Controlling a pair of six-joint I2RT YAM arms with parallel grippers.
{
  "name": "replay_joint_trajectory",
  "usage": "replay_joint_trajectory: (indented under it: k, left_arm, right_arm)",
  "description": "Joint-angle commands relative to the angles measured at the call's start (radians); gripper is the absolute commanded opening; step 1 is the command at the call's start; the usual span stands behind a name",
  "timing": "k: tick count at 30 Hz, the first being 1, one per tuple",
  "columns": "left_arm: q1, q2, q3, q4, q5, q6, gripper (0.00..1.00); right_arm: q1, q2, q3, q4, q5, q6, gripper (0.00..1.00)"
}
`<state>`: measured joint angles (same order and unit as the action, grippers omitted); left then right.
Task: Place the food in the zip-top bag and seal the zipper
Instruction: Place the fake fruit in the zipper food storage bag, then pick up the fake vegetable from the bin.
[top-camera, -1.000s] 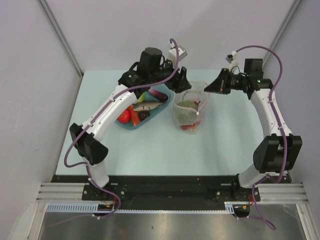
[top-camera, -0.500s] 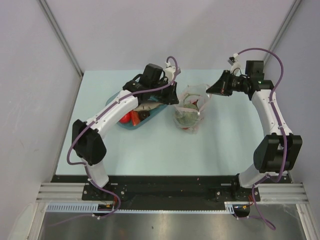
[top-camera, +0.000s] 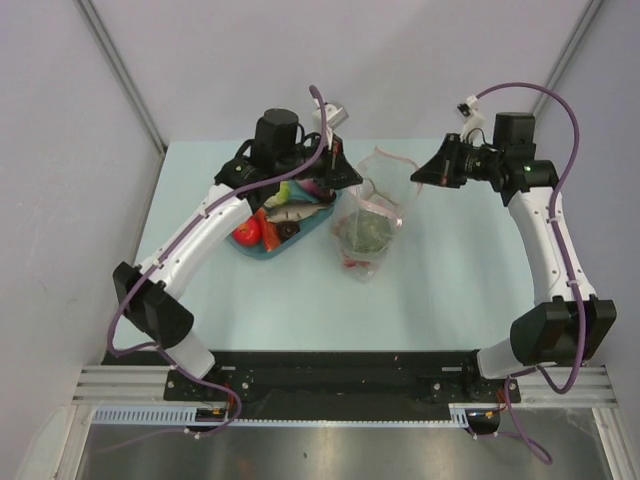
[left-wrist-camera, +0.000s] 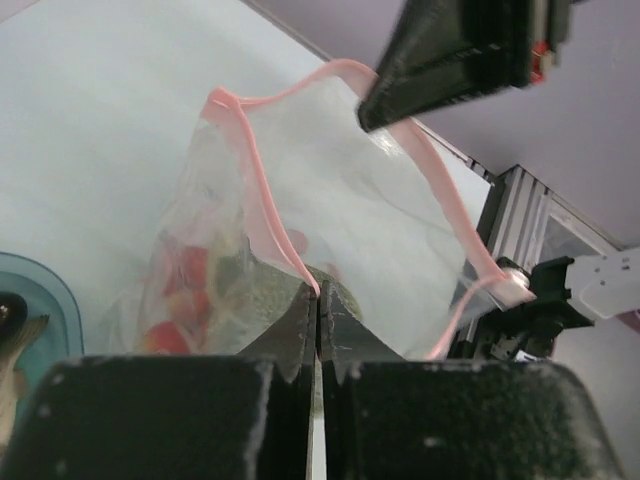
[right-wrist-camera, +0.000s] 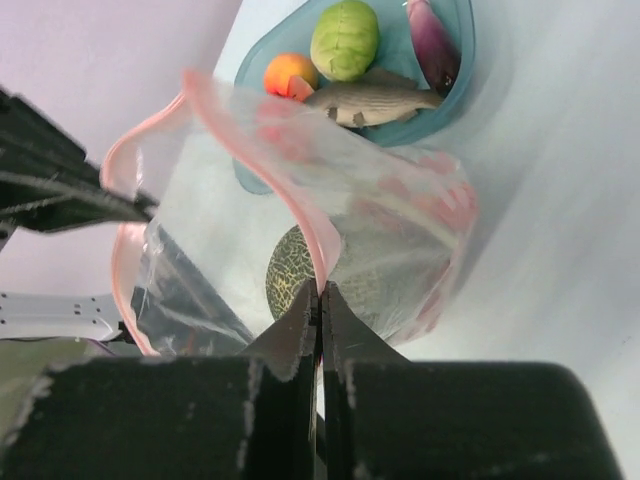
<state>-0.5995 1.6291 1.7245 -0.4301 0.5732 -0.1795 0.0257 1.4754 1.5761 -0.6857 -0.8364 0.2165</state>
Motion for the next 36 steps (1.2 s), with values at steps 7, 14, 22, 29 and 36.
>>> replay_joint_trajectory:
  k: [7,14,22,29,36]
  left_arm:
    - [0.236,-0.006,-0.077,0.093,0.008,-0.060,0.73]
    - [0.394,-0.029,-0.230,-0.027,-0.229,0.205,0.88]
    - [0.420,0.086,-0.286,0.006,-0.295,0.382,0.89]
    - [0.422,0.313,-0.071,0.028,-0.424,0.336,0.94]
    - [0.420,0.538,0.157,-0.016,-0.406,0.344,0.97]
  right_arm:
    - [0.059,0.043,-0.011,-0.008,0.115,-0.083,0.00]
    - [0.083,0.039,-0.002,-0.005,0.125,-0.089,0.00]
    - [0.108,0.031,-0.014,-0.020,0.167,-0.129,0.00]
    - [0.112,0.049,-0.013,-0.031,0.212,-0.144,0.00]
    - [0.115,0.075,0.015,-0.040,0.218,-0.163,0.00]
